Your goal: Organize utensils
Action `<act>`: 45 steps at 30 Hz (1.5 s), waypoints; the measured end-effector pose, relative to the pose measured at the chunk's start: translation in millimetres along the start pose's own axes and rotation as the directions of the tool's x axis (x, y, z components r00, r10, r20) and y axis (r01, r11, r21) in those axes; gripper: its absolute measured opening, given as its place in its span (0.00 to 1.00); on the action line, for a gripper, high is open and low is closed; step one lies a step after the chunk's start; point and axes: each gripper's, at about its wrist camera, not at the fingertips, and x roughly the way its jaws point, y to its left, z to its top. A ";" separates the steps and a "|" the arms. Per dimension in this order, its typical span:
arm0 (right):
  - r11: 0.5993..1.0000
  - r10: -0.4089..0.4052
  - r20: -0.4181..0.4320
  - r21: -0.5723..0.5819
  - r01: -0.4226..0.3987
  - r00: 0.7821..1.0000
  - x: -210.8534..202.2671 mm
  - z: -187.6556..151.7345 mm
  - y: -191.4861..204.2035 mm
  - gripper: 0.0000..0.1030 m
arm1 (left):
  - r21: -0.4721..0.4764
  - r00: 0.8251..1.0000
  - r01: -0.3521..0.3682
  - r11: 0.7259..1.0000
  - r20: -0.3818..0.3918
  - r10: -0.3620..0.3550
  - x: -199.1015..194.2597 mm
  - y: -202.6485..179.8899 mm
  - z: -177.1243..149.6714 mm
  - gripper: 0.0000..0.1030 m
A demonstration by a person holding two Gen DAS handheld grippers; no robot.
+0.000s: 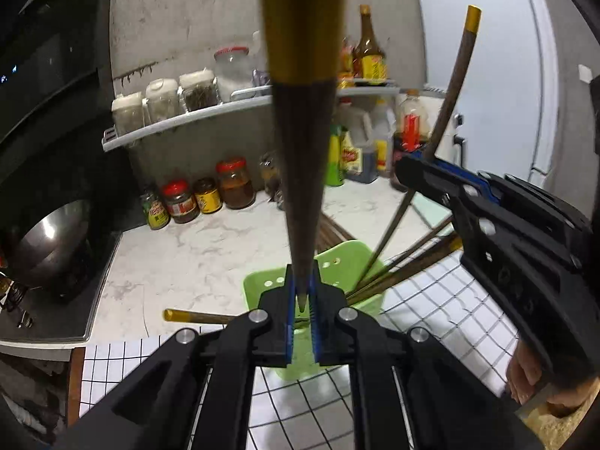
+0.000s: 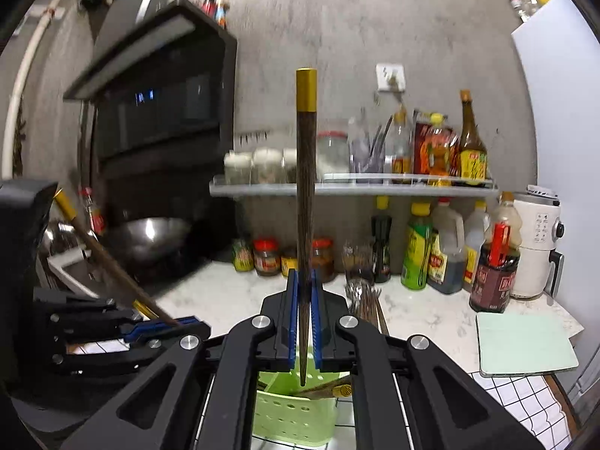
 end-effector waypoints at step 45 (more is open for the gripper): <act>0.979 -0.168 -0.413 0.034 0.200 0.895 -257.0 -111.0 -3.5 0.92 | -0.177 0.960 -0.234 0.956 -0.200 0.198 -197.3 -10.3 -185.9 0.94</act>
